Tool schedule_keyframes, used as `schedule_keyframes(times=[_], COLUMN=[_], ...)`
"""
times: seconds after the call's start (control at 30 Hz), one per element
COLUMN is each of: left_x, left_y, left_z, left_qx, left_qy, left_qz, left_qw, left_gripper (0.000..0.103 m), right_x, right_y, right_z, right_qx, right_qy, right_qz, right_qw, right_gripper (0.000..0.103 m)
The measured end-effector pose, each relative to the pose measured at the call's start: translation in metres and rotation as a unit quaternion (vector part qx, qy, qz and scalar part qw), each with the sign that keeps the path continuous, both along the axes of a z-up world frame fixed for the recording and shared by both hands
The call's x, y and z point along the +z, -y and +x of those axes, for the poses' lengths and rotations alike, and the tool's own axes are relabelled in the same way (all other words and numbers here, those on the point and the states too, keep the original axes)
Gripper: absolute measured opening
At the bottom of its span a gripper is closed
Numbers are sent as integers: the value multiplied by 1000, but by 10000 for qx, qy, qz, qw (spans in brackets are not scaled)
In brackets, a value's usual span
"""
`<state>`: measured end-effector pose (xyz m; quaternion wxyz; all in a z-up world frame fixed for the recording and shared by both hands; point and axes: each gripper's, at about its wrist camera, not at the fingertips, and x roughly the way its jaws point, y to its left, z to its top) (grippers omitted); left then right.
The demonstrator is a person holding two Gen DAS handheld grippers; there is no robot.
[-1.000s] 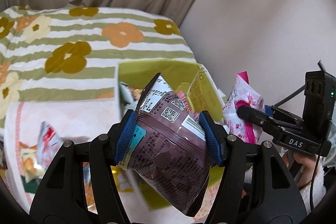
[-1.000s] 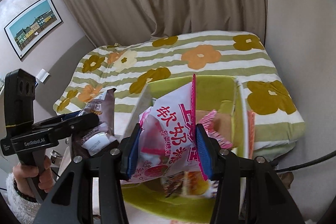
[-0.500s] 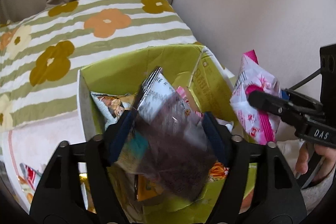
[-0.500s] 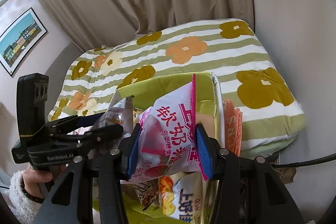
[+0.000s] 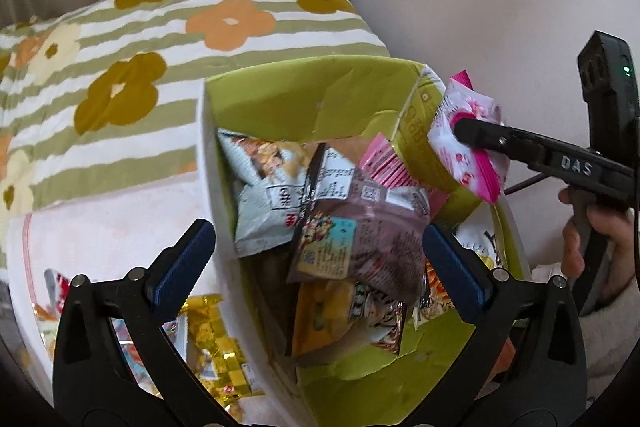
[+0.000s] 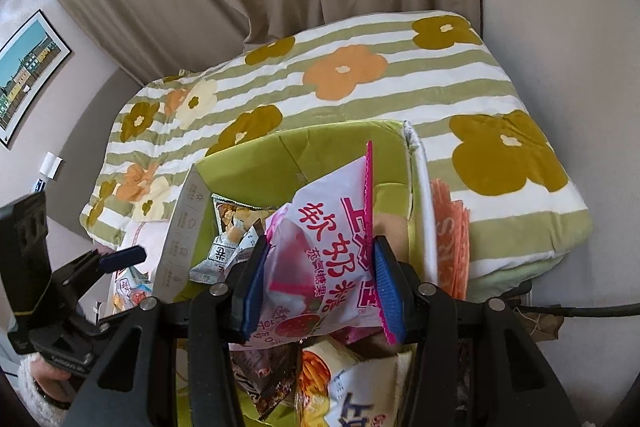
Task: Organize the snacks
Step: 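Carry the brown bag and pink bag over the box and open both tools, then move both empty tools back over the snacks on the table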
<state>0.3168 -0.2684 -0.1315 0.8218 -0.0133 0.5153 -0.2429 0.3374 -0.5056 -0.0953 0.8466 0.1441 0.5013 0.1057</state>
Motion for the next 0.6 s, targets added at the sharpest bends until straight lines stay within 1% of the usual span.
schedule_keyframes(times=[0.07,0.1,0.13,0.17,0.2,0.23,0.4,0.6], left_x=[-2,-2,-2,-2,-1,0,3,9], left_y=[-5,-9,-11,-14,-17,-20,-33,-44], left_z=[0,0,-1,-2,-4,-6,-22,-44], left_qx=[43,74,102,135,170,198,344,494], left_qy=[-66,-80,-76,-70,-55,-37,56,100], left_qz=[-17,-6,9,26,33,32,109,101], left_qw=[10000,9999,9999,9999,9998,9998,9993,9987], left_gripper=[102,102,102,102,102,102,102,102], right_x=[0,-1,-1,-1,0,1,1,9], right_y=[-5,-8,-10,-13,-14,-15,-22,-25], right_z=[5,7,10,11,10,9,-8,-28], right_qx=[57,80,92,83,85,125,250,291], right_qy=[-24,-46,-51,-32,31,83,112,184], right_qz=[-54,-121,-199,-276,-301,-243,-40,-16], right_qw=[10000,9999,9997,9996,9995,9996,9996,9994], right_gripper=[46,50,60,68,85,93,93,93])
